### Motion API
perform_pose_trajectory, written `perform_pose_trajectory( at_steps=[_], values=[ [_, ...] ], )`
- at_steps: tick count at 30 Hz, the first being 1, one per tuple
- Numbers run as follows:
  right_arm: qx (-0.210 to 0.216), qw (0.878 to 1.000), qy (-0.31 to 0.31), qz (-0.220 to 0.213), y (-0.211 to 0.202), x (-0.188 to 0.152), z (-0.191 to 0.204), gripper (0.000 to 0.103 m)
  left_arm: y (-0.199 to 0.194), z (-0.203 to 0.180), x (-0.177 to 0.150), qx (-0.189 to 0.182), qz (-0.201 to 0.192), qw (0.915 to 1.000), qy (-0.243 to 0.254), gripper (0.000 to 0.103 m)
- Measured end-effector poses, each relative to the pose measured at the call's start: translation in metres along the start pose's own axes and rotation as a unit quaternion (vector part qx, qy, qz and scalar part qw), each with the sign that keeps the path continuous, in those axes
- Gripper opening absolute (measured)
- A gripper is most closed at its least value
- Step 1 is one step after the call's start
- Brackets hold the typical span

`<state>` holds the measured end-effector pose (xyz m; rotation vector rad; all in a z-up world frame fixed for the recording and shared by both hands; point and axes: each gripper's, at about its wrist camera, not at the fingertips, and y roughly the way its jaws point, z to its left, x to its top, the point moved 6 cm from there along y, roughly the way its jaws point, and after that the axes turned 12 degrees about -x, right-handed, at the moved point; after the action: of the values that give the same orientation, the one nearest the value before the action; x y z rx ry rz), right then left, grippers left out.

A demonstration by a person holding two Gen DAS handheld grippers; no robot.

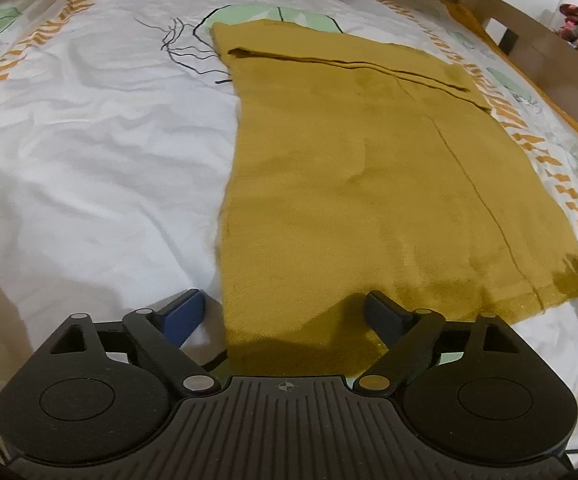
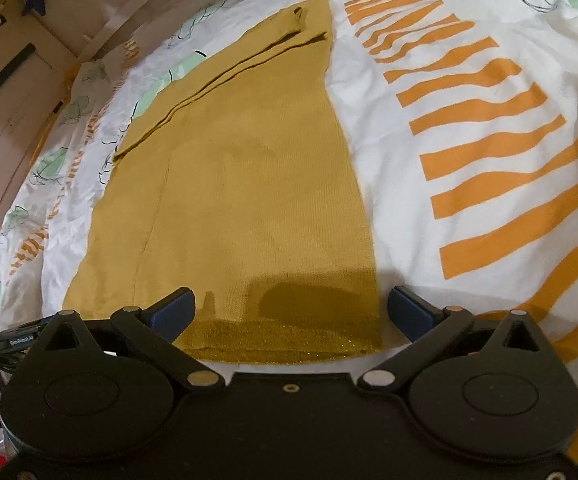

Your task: Fold small clothes

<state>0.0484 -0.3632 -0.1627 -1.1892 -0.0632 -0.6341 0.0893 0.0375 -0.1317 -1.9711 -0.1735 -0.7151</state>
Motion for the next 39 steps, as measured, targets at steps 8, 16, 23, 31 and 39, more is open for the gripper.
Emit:
perform_pose_trajectory(
  at_steps=[8, 16, 23, 31, 39],
  values=[
    [-0.002, 1.0, 0.002, 0.006, 0.0, 0.001, 0.001, 0.103, -0.009, -0.004, -0.001, -0.015, -0.009, 0.9998, 0.003, 0.035],
    [0.015, 1.0, 0.001, 0.021, -0.002, 0.001, 0.001, 0.096, -0.013, 0.003, -0.002, -0.048, -0.005, 0.9983, -0.034, 0.012],
    [0.02, 0.998, 0.052, 0.024, -0.005, 0.001, -0.011, 0.017, -0.016, 0.005, -0.001, -0.054, -0.015, 0.9973, -0.048, 0.006],
    [0.051, 0.997, 0.049, -0.032, -0.023, 0.015, 0.004, 0.015, -0.03, 0.005, 0.01, -0.066, -0.05, 0.9934, -0.079, 0.005],
    [0.097, 0.989, 0.058, -0.09, -0.034, 0.043, 0.014, 0.015, -0.048, 0.003, 0.044, -0.086, -0.107, 0.9864, -0.091, 0.005]
  ],
)
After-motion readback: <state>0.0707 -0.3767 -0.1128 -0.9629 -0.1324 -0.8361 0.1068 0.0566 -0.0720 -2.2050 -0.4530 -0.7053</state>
